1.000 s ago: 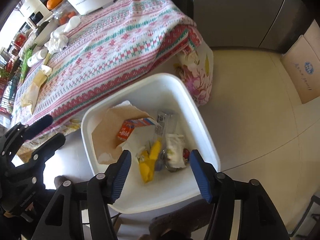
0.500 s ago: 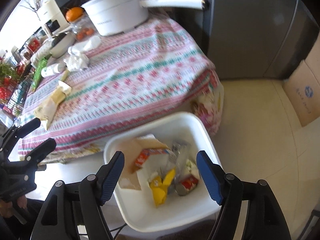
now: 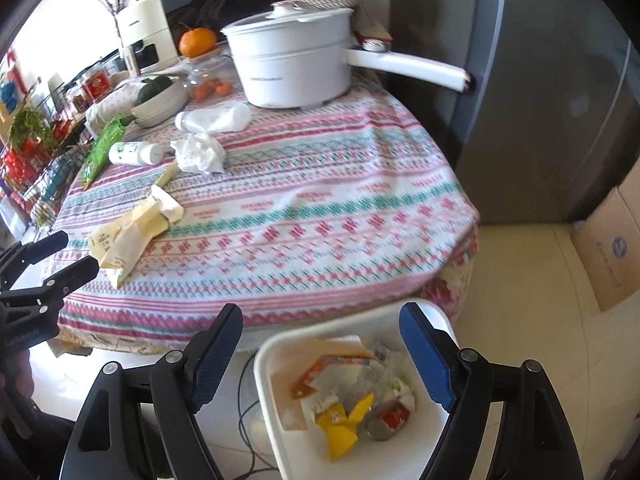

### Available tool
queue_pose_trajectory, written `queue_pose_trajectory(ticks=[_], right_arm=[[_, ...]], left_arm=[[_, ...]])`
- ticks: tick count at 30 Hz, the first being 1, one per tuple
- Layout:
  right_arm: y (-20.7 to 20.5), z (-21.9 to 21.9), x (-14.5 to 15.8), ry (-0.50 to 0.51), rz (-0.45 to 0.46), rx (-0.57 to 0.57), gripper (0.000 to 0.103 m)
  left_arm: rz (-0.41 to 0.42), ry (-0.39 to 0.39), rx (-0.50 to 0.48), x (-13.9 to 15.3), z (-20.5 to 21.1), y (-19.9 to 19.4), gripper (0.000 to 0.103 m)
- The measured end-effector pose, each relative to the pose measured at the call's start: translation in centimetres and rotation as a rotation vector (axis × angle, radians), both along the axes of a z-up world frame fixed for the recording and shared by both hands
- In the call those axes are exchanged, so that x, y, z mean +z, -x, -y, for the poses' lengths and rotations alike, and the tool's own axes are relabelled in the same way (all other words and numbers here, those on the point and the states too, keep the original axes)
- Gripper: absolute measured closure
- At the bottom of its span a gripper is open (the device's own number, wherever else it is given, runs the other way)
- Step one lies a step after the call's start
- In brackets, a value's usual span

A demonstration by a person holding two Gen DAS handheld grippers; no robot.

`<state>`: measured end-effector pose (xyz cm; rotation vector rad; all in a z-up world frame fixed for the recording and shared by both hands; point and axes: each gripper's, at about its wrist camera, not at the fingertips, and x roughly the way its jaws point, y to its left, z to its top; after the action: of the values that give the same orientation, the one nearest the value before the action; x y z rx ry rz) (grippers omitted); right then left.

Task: Collect trash
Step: 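Move the left gripper to the cream snack bag and grasp it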

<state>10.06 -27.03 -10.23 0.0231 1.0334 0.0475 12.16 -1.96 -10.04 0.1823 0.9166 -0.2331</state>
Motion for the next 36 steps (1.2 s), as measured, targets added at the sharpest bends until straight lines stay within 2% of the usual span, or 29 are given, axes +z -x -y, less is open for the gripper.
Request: queue_pose_trajectory(ticks=[5,10,15,19,22,25,28,30,31,32,33,35,36], right_arm=[[-1.1,-2.3,-0.1,0.014,0.039,0.033,0.021],[-2.1,-4.1,-0.5,0.021,0.061,0.049,0.021],[-2.8,-5.5,-1.1,0.038,0.052,0.072,0.021],[-3.1,-6.0,-1.7,0.041,0.037,0.084,0.021],[-3.4,-6.1,-2.0,0.035,0.027,0.081,0.021],[-3.5,-6.0,-2.2,0.034,0.02,0.072,0.021],[-3.6,-5.7,-2.4,0.028,0.013,0.063,0.021],[-3.7,-5.6,-2.5,0.024,0.011,0.059,0.021],[-3.7,-5.6,-2.5,0.025,0.01,0.059,0.021],[-3.7,-5.6,-2.6,0.027,0.009,0.058,0.021],[-3.8,-5.6,-2.6,0.028,0.008,0.057,0.021],[-3.8,-5.6,-2.7,0.029,0.004,0.053,0.021],[-3.8,-5.6,-2.7,0.028,0.003,0.051,0.021]], left_arm=[[0.014,-0.037,0.052,-0.5,-1.5,-1.1,0.016],[-0.015,-0.053,0.076,-1.7,-3.7,-3.2,0.016],[-0.111,-0.007,0.06,-3.7,-5.9,-5.4,0.016],[-0.158,0.02,0.063,-4.9,-6.7,-6.3,0.016],[-0.189,0.074,0.075,-5.2,-7.1,-6.6,0.021],[-0.179,0.107,0.059,-4.3,-6.9,-6.2,0.022],[-0.142,0.07,0.005,-3.6,-5.8,-5.6,0.024],[-0.143,0.026,-0.027,-4.1,-4.9,-5.5,0.034],[-0.151,-0.003,-0.032,-4.6,-4.4,-5.7,0.045],[-0.155,-0.027,-0.029,-5.0,-4.2,-5.9,0.063],[-0.161,-0.059,-0.019,-5.7,-3.8,-6.1,0.07],[-0.17,-0.075,0.004,-6.3,-3.7,-6.7,0.093],[-0.173,-0.074,0.011,-6.4,-3.8,-6.7,0.094]])
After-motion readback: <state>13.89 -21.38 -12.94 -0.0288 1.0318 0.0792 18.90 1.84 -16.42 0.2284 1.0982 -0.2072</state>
